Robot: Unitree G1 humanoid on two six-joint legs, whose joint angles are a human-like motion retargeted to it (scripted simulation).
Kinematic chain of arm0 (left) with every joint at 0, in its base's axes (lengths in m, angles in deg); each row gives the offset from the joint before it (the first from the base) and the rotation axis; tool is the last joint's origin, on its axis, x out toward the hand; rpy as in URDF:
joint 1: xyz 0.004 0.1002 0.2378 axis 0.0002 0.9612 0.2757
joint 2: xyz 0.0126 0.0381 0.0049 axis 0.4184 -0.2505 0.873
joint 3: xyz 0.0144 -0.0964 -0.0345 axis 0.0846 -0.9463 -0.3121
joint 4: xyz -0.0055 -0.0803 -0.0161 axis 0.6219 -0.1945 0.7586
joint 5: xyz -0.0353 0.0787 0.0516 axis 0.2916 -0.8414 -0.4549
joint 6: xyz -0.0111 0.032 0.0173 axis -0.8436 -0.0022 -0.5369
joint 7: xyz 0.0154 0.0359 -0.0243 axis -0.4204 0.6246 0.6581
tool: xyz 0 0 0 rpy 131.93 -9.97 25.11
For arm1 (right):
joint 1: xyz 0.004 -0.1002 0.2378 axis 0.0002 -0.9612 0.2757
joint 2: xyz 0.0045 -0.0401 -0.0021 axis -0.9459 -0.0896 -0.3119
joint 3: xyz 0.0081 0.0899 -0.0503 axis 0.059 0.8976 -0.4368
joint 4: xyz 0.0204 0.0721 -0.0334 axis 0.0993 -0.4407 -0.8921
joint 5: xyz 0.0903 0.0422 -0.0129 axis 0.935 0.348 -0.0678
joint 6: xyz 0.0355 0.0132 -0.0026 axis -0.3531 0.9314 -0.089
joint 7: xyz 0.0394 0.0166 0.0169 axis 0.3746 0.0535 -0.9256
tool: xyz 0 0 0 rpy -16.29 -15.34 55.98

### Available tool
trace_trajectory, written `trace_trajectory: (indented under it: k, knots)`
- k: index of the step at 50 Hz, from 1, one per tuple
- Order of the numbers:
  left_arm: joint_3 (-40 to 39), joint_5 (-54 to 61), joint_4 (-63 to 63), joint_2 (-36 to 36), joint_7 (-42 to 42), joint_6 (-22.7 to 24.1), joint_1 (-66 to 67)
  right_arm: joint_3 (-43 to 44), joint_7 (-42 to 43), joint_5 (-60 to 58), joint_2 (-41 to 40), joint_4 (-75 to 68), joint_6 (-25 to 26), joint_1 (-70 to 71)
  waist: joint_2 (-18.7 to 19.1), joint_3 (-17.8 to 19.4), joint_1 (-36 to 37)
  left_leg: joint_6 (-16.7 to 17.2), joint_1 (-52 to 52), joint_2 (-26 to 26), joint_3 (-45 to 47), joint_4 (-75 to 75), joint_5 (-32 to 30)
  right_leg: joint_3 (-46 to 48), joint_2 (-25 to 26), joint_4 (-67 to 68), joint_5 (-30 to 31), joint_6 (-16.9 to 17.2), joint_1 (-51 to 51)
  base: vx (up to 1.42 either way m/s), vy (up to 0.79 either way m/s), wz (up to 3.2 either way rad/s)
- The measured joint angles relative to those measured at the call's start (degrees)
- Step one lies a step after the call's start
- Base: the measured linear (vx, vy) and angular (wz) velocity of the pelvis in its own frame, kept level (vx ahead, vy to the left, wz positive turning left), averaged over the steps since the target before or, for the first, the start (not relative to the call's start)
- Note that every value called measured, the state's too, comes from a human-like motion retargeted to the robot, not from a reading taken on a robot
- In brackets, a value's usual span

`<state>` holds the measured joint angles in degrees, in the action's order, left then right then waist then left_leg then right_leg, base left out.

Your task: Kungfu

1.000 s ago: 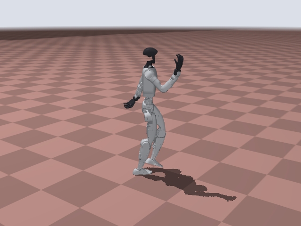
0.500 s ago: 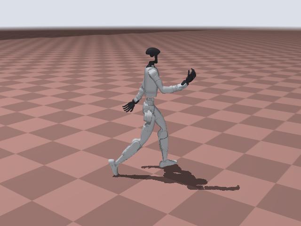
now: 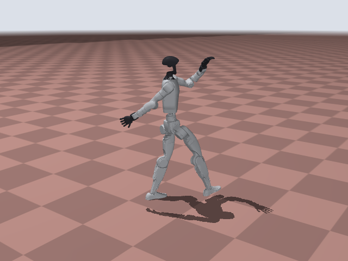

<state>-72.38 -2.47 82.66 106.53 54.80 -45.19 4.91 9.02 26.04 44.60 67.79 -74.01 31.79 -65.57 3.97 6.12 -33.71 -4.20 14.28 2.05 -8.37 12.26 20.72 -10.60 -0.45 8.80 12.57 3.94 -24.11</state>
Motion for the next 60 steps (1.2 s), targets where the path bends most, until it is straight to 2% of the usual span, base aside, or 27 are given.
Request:
trace_trajectory:
  k: [3,6,7,8,9,10,12,13,14,15,18,20,23,27,30,33,35,37,39,40,42,45,48,50,53,55,60]
  knots:
    - [-1.44,-3.69,-3.59,4.75,-5.23,0.88,-3.79,4.11,3.98,4.44,0.42,0.00,2.22,-3.99,-0.08,0.97,-5.32,1.90,3.62,-2.10,-0.42,1.21,0.31,0.68,-0.78,-5.10,-4.01,-2.70,0.17,0.58,-0.52,0.37]
    - [-1.92,-10.52,-5.58,6.62,-11.53,-0.03,-6.63,8.83,3.10,11.03,0.44,0.00,-3.10,-4.76,-0.73,1.23,-7.89,3.34,6.33,-3.54,-0.44,3.93,-0.89,1.51,-0.72,-4.63,-8.29,-2.08,2.50,0.75,-0.86,0.31]
    - [-2.00,-12.83,-5.91,7.09,-13.35,-0.28,-7.60,10.16,1.13,12.86,0.55,0.00,-5.90,-4.46,-1.48,0.99,-8.42,3.73,7.36,-3.62,-0.50,4.85,-1.41,2.03,-0.96,-4.02,-5.58,-1.09,3.59,0.52,-0.67,0.43]
    - [-2.17,-14.89,-6.09,7.71,-14.92,-0.31,-8.42,11.19,-1.79,14.36,0.81,0.00,-8.94,-3.97,-2.57,0.22,-9.31,4.01,8.41,-3.35,-1.09,5.76,-1.79,2.99,-1.72,-4.26,2.39,1.01,4.64,0.61,-0.83,0.43]
    - [-2.66,-16.83,-6.56,8.20,-16.39,-0.03,-8.45,11.78,-5.93,15.72,1.25,0.70,-11.93,-3.74,-1.85,-1.66,-9.27,4.18,8.02,-4.04,-0.73,6.32,-2.83,4.46,-1.59,-3.06,4.51,0.80,3.05,0.81,-1.16,0.26]
    - [-3.32,-18.71,-7.18,8.63,-17.81,0.39,-8.08,12.14,-10.68,17.01,1.77,1.75,-14.90,-3.65,-0.22,-4.11,-8.76,4.30,6.91,-5.21,0.12,6.70,-4.21,6.17,-1.01,-1.14,3.72,-0.58,0.15,0.87,-1.25,-0.35]
    - [-2.34,-22.19,-9.57,6.52,-21.70,-1.41,-6.36,12.20,-15.84,20.39,1.21,6.05,-13.40,-1.77,2.29,-6.75,-4.30,4.47,4.58,-8.39,3.46,8.43,-6.78,6.19,2.45,7.45,-0.46,-0.72,-6.55,0.62,-0.83,-0.55]
    - [-2.07,-23.36,-9.82,6.24,-24.17,-2.53,-7.02,12.27,-16.39,22.01,0.84,10.71,-10.69,0.75,2.00,-5.30,-3.89,4.56,4.84,-9.47,4.74,8.75,-8.50,5.06,3.66,11.12,-3.25,-1.37,-7.30,0.43,-0.42,0.27]
    - [-3.49,-24.06,-9.36,6.14,-25.57,-2.41,-7.14,12.54,-16.91,23.10,0.81,15.99,-10.57,2.87,2.33,-3.76,-5.32,4.85,5.21,-10.80,5.33,7.99,-10.67,7.76,3.10,13.31,-5.68,-2.62,-7.09,0.36,-0.25,1.10]
    - [-5.76,-24.52,-8.56,6.13,-26.44,-1.67,-7.00,12.92,-17.41,23.93,0.95,21.56,-11.75,4.78,2.96,-2.18,-7.68,5.23,5.63,-12.24,5.56,6.69,-13.05,12.37,1.64,14.75,-7.92,-4.17,-6.38,0.29,-0.21,2.13]
    - [-8.68,-24.20,-7.57,6.39,-27.21,-2.83,-2.61,9.92,-22.65,30.10,4.27,34.56,-15.10,10.21,4.82,-0.26,-15.78,7.25,-0.93,-17.09,0.96,8.20,-19.23,16.90,-0.86,18.03,-13.24,-4.74,-5.73,0.26,-0.36,2.73]
    - [-8.25,-24.54,-7.55,4.82,-28.05,-3.21,-0.91,8.92,-28.55,36.50,7.60,41.28,-14.41,13.12,4.24,0.41,-13.64,8.07,-3.40,-18.76,2.09,8.46,-22.45,18.17,-2.44,17.77,-14.38,-4.89,-4.48,0.25,-0.49,1.79]
    - [-4.97,-25.63,-6.97,0.58,-29.52,-5.27,1.12,7.73,-35.86,46.49,16.40,49.64,-12.17,14.34,3.26,-0.48,-5.29,9.08,-5.45,-20.55,9.10,5.10,-26.89,19.39,-4.71,18.12,-17.05,-4.93,-4.39,-0.03,-0.36,1.38]
    - [-2.29,-24.04,-5.76,-4.35,-31.52,-6.23,7.52,8.66,-38.76,55.58,31.41,57.87,-11.53,14.03,2.59,-1.85,1.28,12.35,-11.37,-22.61,14.49,1.27,-30.35,25.08,-10.12,20.23,-20.11,-3.84,-6.06,-0.05,-0.43,1.79]
    - [-1.36,-21.49,-4.06,-8.58,-32.29,-4.74,13.98,10.82,-38.61,62.56,41.38,61.43,-10.80,15.66,2.37,-0.26,3.57,13.83,-16.43,-23.35,11.43,0.15,-29.67,29.36,-13.39,23.09,-22.94,-2.91,-6.66,-0.18,-0.39,1.89]
    - [0.52,-19.34,-1.28,-12.99,-31.82,-3.98,20.96,10.65,-39.13,69.20,48.13,65.25,-9.02,19.73,2.62,1.66,6.50,16.36,-21.06,-25.10,8.92,-1.04,-25.74,32.67,-15.25,27.05,-26.28,-2.41,-8.50,-0.30,-0.33,1.68]
    - [2.09,-20.46,1.83,-16.91,-30.76,-3.16,25.30,9.48,-40.62,71.62,50.53,68.22,-7.45,23.79,2.84,2.79,8.30,15.15,-23.99,-27.54,14.65,-1.81,-20.50,35.15,-17.47,30.42,-28.85,-2.17,-9.90,-0.22,-0.30,1.85]
    - [3.72,-22.44,7.46,-21.50,-31.26,-3.49,29.48,6.75,-43.00,70.78,50.18,70.91,-5.86,30.37,3.77,3.58,10.40,13.35,-26.38,-30.09,24.09,-3.66,-19.14,37.93,-19.55,34.18,-31.63,-2.44,-11.63,-0.27,-0.15,1.68]
    - [4.91,-25.39,16.25,-25.86,-33.71,-4.21,33.40,1.09,-45.37,67.25,48.11,71.19,-4.47,39.87,5.30,4.41,12.36,14.43,-28.54,-31.79,29.88,-5.27,-20.26,40.29,-21.16,38.10,-33.93,-2.66,-13.48,-0.08,0.00,1.23]
    - [5.12,-27.36,21.81,-28.07,-35.51,-4.59,35.30,-2.85,-46.58,64.78,46.64,70.14,-3.91,45.53,6.26,4.98,13.56,16.24,-29.89,-32.20,28.46,-5.88,-20.54,40.95,-21.24,39.97,-34.86,-2.88,-14.38,-0.04,0.26,1.10]
    - [4.20,-31.81,35.47,-32.16,-40.22,-7.06,37.13,-10.90,-49.43,57.51,40.76,62.69,-3.47,58.61,5.89,4.61,15.01,19.20,-34.80,-26.04,24.04,-5.56,-22.41,38.88,-27.26,43.25,-34.07,-1.83,-19.51,-0.19,0.53,1.10]
    - [-1.13,-36.11,57.36,-37.16,-48.28,-13.89,39.04,-20.18,-55.36,42.28,27.46,44.52,-2.88,74.17,6.19,5.91,17.84,19.20,-39.92,-22.79,22.26,-4.24,-22.92,37.64,-31.01,46.37,-33.79,-0.78,-23.20,-0.15,0.42,0.82]
    - [-3.20,-33.20,68.46,-36.68,-51.27,-15.86,39.80,-24.50,-58.11,28.58,16.15,27.92,-0.87,82.95,7.71,8.13,19.25,19.20,-44.00,-22.10,19.33,-3.16,-23.00,39.61,-32.55,48.55,-34.51,-0.28,-23.68,-0.08,0.06,0.74]
    - [-4.59,-32.32,69.36,-36.69,-51.77,-15.51,41.21,-27.55,-56.52,24.98,11.74,24.68,1.24,84.60,7.94,9.68,21.03,19.20,-45.18,-21.93,18.30,-2.66,-23.43,39.55,-32.69,49.39,-34.78,-0.03,-24.06,0.03,-0.04,0.35]
    - [-4.79,-31.23,64.58,-35.07,-55.03,-14.15,44.22,-29.67,-53.62,23.93,4.75,23.53,-0.52,84.19,8.07,11.49,22.39,19.20,-45.75,-21.79,17.31,-3.20,-24.93,38.69,-31.45,49.18,-34.33,0.26,-24.11,0.05,-0.04,0.28]
    - [-4.60,-30.55,60.71,-33.53,-57.80,-14.15,46.58,-31.06,-56.35,25.06,1.38,23.75,-0.80,82.89,7.93,12.02,22.52,19.20,-45.97,-21.74,16.40,-3.96,-26.13,38.49,-30.68,48.52,-33.20,0.95,-23.28,0.17,0.00,0.40]
    - [-4.83,-28.27,56.39,-32.17,-57.60,-16.37,48.11,-34.49,-60.62,28.58,1.29,26.49,-0.55,80.69,6.17,12.41,21.56,19.20,-45.85,-20.53,14.76,-4.86,-28.75,35.26,-29.25,46.60,-30.13,2.42,-21.95,0.21,0.03,0.36]
